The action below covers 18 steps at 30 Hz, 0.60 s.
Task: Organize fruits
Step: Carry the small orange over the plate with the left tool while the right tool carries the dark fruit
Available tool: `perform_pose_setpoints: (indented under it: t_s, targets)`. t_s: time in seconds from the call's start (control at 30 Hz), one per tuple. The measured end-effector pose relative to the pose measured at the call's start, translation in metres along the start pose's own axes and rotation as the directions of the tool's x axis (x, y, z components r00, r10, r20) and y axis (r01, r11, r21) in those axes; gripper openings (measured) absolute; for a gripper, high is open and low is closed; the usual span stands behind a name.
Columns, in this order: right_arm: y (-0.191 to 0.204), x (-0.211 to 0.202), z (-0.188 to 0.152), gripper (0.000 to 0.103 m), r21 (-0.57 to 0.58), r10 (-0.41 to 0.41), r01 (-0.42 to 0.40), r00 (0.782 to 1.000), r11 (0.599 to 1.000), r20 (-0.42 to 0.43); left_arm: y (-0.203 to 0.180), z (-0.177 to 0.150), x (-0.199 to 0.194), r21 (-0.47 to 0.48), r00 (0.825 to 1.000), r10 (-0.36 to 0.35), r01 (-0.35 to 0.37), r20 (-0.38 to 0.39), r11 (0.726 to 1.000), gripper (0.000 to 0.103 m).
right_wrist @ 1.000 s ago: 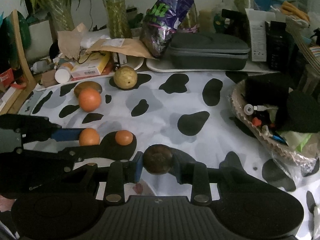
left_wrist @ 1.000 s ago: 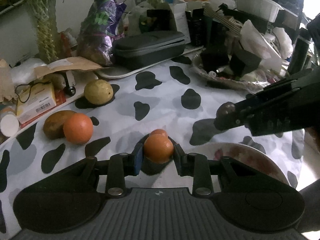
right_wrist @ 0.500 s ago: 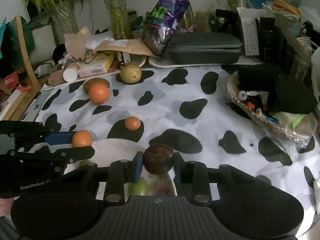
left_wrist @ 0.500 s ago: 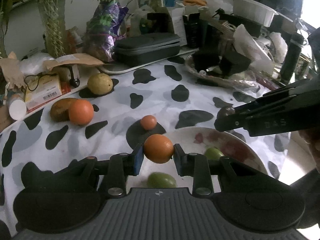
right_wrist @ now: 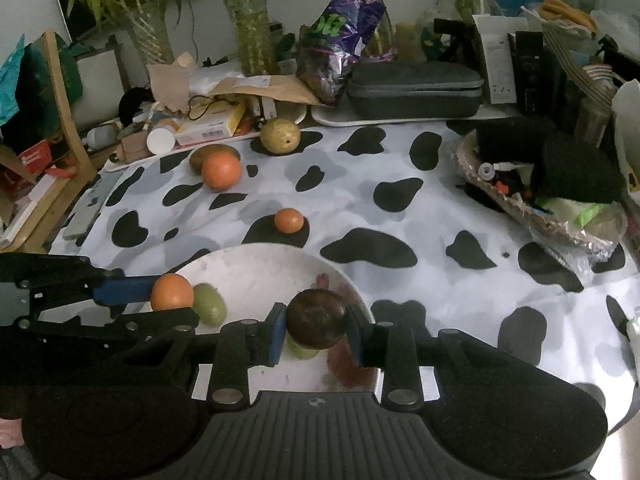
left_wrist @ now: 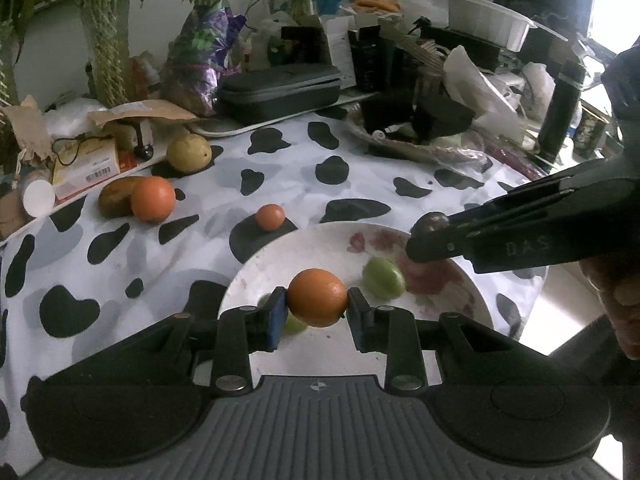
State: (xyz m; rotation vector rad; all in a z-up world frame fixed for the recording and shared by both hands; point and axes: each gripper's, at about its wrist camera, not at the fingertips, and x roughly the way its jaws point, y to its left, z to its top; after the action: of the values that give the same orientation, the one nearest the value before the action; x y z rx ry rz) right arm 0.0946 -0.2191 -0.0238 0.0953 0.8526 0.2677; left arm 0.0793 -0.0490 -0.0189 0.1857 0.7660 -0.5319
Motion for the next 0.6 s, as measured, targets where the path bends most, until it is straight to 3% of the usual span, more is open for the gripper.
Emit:
perform_pose_setpoints:
  t_s: [0.6]
  targets:
    - [0.009,-0.007,-0.019,0.033,-0.011,0.026,-0.026,0.999,1.000,-0.034,0.002,-0.018,-0.004,-0.023,0.999,0.000,-0.001,-0.037,1.000,0.031]
